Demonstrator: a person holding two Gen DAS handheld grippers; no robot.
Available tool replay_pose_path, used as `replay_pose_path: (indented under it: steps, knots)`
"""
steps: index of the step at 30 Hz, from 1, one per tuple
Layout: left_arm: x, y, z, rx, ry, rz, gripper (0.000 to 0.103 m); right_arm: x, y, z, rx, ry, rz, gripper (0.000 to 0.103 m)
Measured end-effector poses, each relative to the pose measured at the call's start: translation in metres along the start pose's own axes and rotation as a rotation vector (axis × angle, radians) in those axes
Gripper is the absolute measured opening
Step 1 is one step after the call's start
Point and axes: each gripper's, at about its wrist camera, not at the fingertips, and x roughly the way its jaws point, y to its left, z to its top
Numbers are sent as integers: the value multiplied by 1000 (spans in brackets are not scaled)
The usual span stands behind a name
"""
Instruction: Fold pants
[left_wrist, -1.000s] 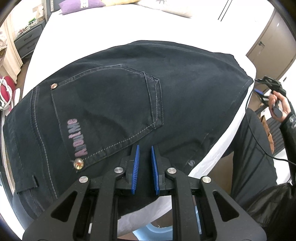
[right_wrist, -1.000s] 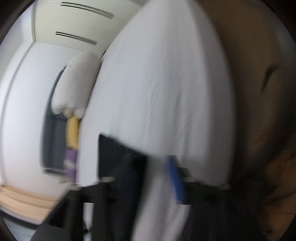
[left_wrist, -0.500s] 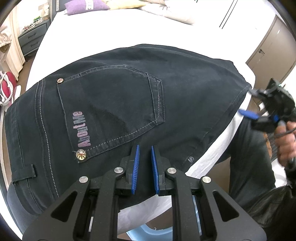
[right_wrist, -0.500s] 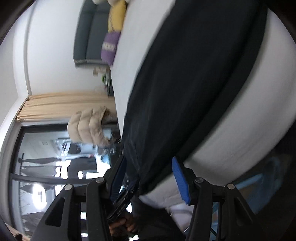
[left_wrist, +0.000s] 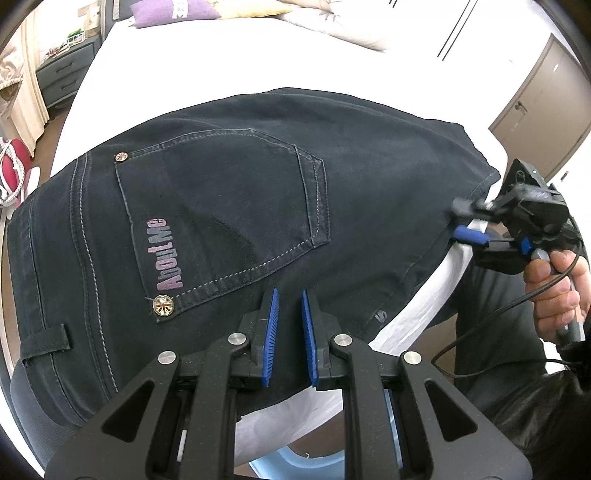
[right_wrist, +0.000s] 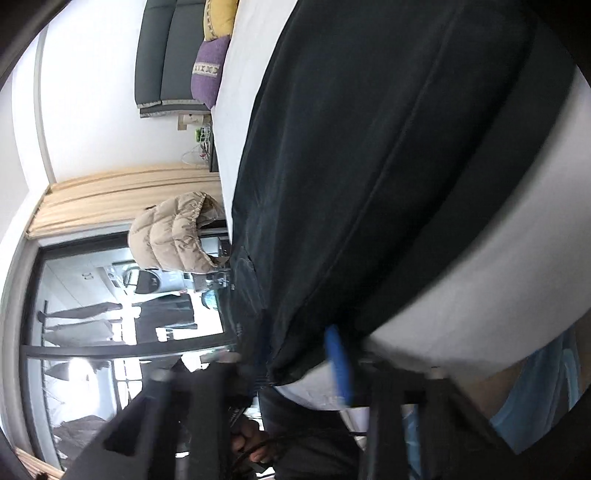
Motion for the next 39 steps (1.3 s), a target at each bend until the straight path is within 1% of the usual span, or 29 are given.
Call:
replay_pose_path:
  steps: [2,5,10,12,14,15,17,18,20,22,23,24,26,28,33,34,35,36,38,39]
  knots:
    - [1,-1,1,6,7,3,13,-1,-5,-1,5,0,-13,4]
    - [1,-4,2,23,22,8,13,-3,-4,-5,-28,3,-42,3]
    - [-2,-3,0,31,35,0,13,-7,-17,-15,-1,4,-26,2]
    - [-2,-2,0,27,34,-2,13,-6,-13,-13,-28,7,-20,4]
    - [-2,-2,-1,24,33,-4,13,-10,-8,-11,-53,10,-21,11]
    - [-2,-2,-1,22,33,-4,13,-13,-7,-8,-47,5,-25,21]
    - [-2,-3,-2,23,32,-3,13,-23,-7,-2,-23,-31,6,37]
    - [-2,-2,-2,23,31,-4,13,-32,-7,2,-26,-75,15,39]
    - [-3,-1,-3,23,31,-6,13,-45,-7,13,-26,-130,4,39]
    - [-3,-1,-4,26,32,-5,13,-58,-13,24,13,-181,20,37]
    - [-3,-1,-4,25,33,-5,13,-64,-17,28,28,-202,27,26]
    - [-3,0,-4,24,33,-6,13,-70,-23,32,44,-224,22,7]
    - [-3,0,-4,20,32,-7,13,-79,-37,35,76,-245,-15,3]
    - [-2,1,-4,17,32,-9,13,-86,-51,31,103,-262,5,2]
    - [-2,2,-3,21,35,-9,13,-89,-52,26,58,-278,-3,2]
    - [-2,2,-3,22,35,-9,13,-90,-49,26,52,-275,-3,3]
    - [-4,1,-2,18,32,-10,13,-93,-47,27,51,-272,1,11]
    - [-6,1,-1,13,26,-10,13,-98,-46,28,53,-275,6,23]
    - [-12,-1,1,5,15,-8,13,-108,-42,30,43,-314,25,36]
    - [-15,-2,3,5,9,-4,13,-115,-40,32,34,-350,23,36]
